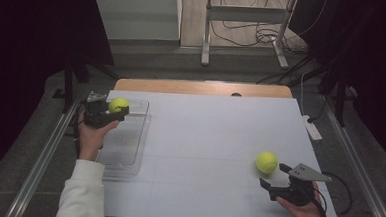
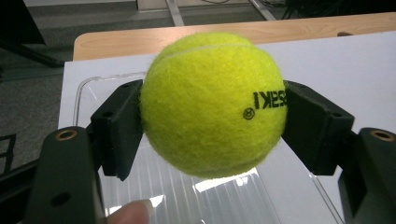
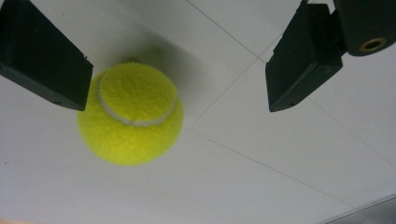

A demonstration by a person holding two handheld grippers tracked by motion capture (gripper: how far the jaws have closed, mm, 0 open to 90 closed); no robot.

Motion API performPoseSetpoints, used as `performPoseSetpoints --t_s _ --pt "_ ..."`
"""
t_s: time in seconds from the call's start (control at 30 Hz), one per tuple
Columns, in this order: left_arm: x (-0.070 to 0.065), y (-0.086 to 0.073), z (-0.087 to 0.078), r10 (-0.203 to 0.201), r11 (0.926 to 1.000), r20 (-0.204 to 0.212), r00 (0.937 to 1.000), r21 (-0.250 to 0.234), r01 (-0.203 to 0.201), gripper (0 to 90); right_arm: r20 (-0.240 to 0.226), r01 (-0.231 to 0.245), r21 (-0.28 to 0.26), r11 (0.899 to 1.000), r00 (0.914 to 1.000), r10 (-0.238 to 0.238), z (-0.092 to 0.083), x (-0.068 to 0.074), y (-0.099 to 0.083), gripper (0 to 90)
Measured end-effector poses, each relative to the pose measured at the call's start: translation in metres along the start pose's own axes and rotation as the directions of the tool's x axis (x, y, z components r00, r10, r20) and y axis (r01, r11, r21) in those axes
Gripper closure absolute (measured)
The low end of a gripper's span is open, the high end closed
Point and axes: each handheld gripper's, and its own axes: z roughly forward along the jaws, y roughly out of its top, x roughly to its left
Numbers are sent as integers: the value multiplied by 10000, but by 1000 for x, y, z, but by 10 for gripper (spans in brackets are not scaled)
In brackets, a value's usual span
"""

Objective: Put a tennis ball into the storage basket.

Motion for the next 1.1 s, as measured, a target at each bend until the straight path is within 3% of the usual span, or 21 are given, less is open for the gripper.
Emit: performPoseSetpoints --t_s 0.57,1.1 --pt "1 -3 18 134 9949 -138 9998 1001 -120 271 8 -1 -40 10000 10000 1 -1 0 0 78" --pt "0 -2 36 504 9754 -223 9985 2158 -444 270 22 -6 -22 10000 10000 6 -1 0 0 78"
